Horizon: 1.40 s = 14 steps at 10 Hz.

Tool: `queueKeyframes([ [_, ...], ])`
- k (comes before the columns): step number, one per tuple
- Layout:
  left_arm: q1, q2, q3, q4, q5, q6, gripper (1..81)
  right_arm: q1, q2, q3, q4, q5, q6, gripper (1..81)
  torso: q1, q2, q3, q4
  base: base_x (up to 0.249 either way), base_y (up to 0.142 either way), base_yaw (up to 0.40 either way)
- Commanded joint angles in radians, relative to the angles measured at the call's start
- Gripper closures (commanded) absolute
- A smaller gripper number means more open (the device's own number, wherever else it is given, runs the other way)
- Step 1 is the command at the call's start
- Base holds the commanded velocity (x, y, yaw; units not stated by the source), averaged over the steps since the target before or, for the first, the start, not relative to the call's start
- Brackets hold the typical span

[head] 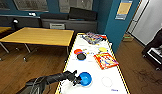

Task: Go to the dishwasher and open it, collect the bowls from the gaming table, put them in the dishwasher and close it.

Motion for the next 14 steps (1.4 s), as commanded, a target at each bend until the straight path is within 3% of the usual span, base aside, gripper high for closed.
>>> queueKeyframes([
  [1, -0.122, -0.054, 0.109, 0.062, 0.095, -0.005, 81.1, 0.049, -0.031, 0.0, -0.008, -0.063, 0.005, 81.1, 0.0, 0.0, 0.0, 0.0, 0.0, 0.0, 0.0],
  [4, -0.189, -0.19, 0.349, 0.096, 0.083, -0.006, 81.1, 0.044, -0.043, 0.008, -0.011, -0.062, 0.005, 81.1, 0.0, 0.0, 0.0, 0.0, 0.0, 0.0, 0.0],
  [6, -0.216, -0.361, 0.646, 0.194, 0.053, -0.004, 81.1, 0.04, -0.056, 0.016, -0.014, -0.062, 0.005, 81.1, 0.0, 0.0, 0.0, 0.0, 0.0, 0.0, 0.0],
  [7, -0.213, -0.456, 0.778, 0.261, 0.031, -0.003, 81.1, 0.035, -0.065, 0.023, -0.014, -0.062, 0.005, 81.1, 0.0, 0.0, 0.0, 0.0, 0.0, 0.0, 0.0],
  [9, -0.208, -0.64, 0.982, 0.298, 0.018, 0.007, 81.1, 0.021, -0.098, 0.051, -0.016, -0.06, 0.002, 81.1, 0.0, 0.0, 0.0, 0.0, 0.0, 0.0, 0.0],
  [10, -0.193, -0.735, 1.085, 0.33, 0.009, 0.03, 81.1, 0.014, -0.115, 0.065, -0.016, -0.059, 0.003, 81.1, 0.0, 0.0, 0.0, 0.0, 0.0, 0.0, 0.0],
  [12, -0.094, -0.886, 1.211, 0.442, -0.001, 0.055, 81.1, -0.011, -0.137, 0.077, -0.016, -0.047, 0.0, 81.1, 0.0, 0.0, 0.0, 0.0, 0.0, 0.0, 0.0],
  [14, 0.046, -1.031, 1.283, 0.547, -0.118, 0.055, 81.1, -0.034, -0.152, 0.077, -0.016, -0.045, -0.003, 81.1, 0.0, 0.0, 0.0, 0.0, 0.0, 0.0, 0.0],
])
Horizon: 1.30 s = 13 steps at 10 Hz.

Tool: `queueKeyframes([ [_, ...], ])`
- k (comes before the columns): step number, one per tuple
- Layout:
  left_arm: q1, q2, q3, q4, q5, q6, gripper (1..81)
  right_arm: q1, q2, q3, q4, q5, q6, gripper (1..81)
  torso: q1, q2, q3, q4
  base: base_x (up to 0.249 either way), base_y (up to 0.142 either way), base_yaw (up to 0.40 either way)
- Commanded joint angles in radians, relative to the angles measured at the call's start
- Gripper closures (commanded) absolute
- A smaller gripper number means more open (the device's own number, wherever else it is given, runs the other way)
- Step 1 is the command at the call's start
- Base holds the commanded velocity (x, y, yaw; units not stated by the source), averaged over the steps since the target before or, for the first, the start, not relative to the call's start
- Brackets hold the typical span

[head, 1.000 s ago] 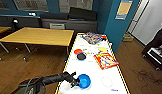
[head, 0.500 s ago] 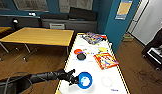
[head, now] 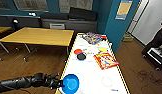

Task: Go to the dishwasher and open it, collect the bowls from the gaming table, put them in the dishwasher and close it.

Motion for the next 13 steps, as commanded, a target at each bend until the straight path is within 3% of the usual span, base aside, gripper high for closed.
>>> queueKeyframes([
  [1, 0.17, -0.316, 0.262, 0.271, -0.185, 0.03, 81.1, 0.016, -0.061, 0.03, -0.014, -0.05, -0.003, 81.1, 0.0, 0.0, 0.0, 0.0, 0.0, 0.0, 0.0],
  [2, 0.265, -0.354, 0.253, 0.33, -0.263, 0.029, 81.1, 0.004, -0.061, 0.018, -0.012, -0.041, -0.003, 81.1, 0.0, 0.0, 0.0, 0.0, 0.0, 0.0, 0.0],
  [3, 0.37, -0.358, 0.227, 0.381, -0.301, 0.029, 81.1, -0.01, -0.053, -0.005, -0.012, -0.025, -0.004, 81.1, 0.0, 0.0, 0.0, 0.0, 0.0, 0.0, 0.0],
  [5, 0.547, -0.312, 0.117, 0.444, -0.424, 0.029, 81.1, -0.036, -0.048, -0.028, -0.014, 0.001, -0.008, 81.1, 0.0, 0.0, 0.0, 0.0, 0.0, 0.0, 0.0],
  [9, 0.747, -0.131, -0.181, 0.459, -0.542, 0.029, 81.1, -0.057, 0.027, -0.142, -0.029, -0.001, -0.008, 81.1, 0.0, 0.0, 0.0, 0.0, 0.0, 0.0, 0.0],
  [13, 0.844, 0.043, -0.481, 0.449, -0.575, 0.026, 81.1, -0.063, 0.106, -0.22, -0.069, -0.008, -0.006, 81.1, 0.0, 0.0, 0.001, 0.0, 0.0, 0.0, 0.0],
])
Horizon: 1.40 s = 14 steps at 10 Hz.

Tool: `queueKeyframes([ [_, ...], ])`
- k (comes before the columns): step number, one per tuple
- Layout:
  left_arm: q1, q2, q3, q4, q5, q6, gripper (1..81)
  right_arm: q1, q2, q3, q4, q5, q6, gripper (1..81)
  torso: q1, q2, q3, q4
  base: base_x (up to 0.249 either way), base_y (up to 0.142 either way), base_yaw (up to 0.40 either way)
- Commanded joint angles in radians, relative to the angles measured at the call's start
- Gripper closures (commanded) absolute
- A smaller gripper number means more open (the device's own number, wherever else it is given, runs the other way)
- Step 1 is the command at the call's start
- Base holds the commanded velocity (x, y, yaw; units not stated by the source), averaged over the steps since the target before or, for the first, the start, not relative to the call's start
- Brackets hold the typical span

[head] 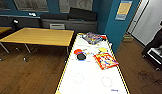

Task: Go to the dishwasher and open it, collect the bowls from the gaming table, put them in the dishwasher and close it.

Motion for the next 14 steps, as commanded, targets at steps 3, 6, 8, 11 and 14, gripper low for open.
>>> queueKeyframes([
  [3, 0.128, 0.213, -0.342, 0.043, -0.138, -0.003, 81.1, 0.003, 0.022, -0.069, -0.055, -0.065, -0.01, 81.1, 0.0, 0.0, 0.0, 0.0, 0.0, 0.0, 0.0],
  [6, 0.175, 0.3, -0.484, 0.046, -0.158, -0.003, 81.1, -0.006, 0.084, -0.153, -0.069, -0.079, -0.018, 81.1, 0.0, 0.0, 0.0, 0.0, 0.0, 0.0, 0.0],
  [8, 0.2, 0.331, -0.536, 0.042, -0.161, -0.003, 81.1, -0.01, 0.131, -0.211, -0.083, -0.093, -0.018, 81.1, 0.0, 0.0, 0.0, 0.0, 0.0, 0.0, 0.0],
  [11, 0.22, 0.391, -0.641, 0.04, -0.157, -0.006, 81.1, -0.01, 0.178, -0.28, -0.084, -0.105, -0.018, 81.1, -0.001, 0.0, 0.001, 0.0, 0.0, 0.0, 0.0],
  [14, 0.243, 0.449, -0.775, 0.017, -0.206, -0.009, 81.1, -0.005, 0.186, -0.287, -0.084, -0.107, -0.018, 81.1, -0.001, 0.0, 0.001, 0.0, 0.0, 0.0, 0.0],
])
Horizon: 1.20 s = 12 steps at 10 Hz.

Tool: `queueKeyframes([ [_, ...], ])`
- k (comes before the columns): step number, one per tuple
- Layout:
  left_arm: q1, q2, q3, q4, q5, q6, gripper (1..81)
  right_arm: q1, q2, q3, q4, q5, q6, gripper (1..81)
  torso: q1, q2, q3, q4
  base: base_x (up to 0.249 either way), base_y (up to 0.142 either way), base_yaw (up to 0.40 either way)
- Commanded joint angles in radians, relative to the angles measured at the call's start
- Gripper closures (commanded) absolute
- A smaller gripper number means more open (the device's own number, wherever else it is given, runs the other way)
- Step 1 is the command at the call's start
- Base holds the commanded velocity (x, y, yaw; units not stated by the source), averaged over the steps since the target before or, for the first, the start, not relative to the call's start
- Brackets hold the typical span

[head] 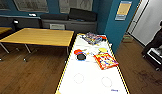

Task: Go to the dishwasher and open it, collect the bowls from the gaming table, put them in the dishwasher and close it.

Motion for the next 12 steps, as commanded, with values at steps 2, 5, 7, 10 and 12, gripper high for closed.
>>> queueKeyframes([
  [2, -0.004, 0.05, -0.101, -0.016, -0.012, -0.011, 81.1, 0.021, -0.034, -0.006, -0.013, -0.065, -0.004, 81.1, 0.0, 0.0, 0.0, 0.0, 0.0, 0.0, 0.0],
  [5, 0.015, 0.076, -0.108, -0.126, 0.009, 0.023, 81.1, 0.025, -0.033, -0.007, -0.011, -0.065, -0.003, 81.1, 0.0, 0.0, 0.0, 0.0, 0.0, 0.0, 0.0],
  [7, 0.021, 0.102, -0.114, -0.367, 0.073, 0.288, 81.1, 0.027, -0.031, -0.009, -0.01, -0.065, -0.002, 81.1, 0.0, 0.0, 0.0, 0.0, 0.0, 0.0, 0.0],
  [10, 0.018, 0.157, -0.195, -0.668, 0.124, 0.578, 81.1, 0.028, -0.03, -0.012, -0.013, -0.071, -0.004, 81.1, 0.0, 0.0, 0.0, 0.0, 0.0, 0.0, 0.0],
  [12, 0.022, 0.179, -0.25, -0.668, 0.124, 0.589, 81.1, 0.028, -0.025, -0.015, -0.013, -0.079, -0.004, 81.1, 0.0, 0.0, 0.0, 0.0, 0.0, 0.0, 0.0],
])
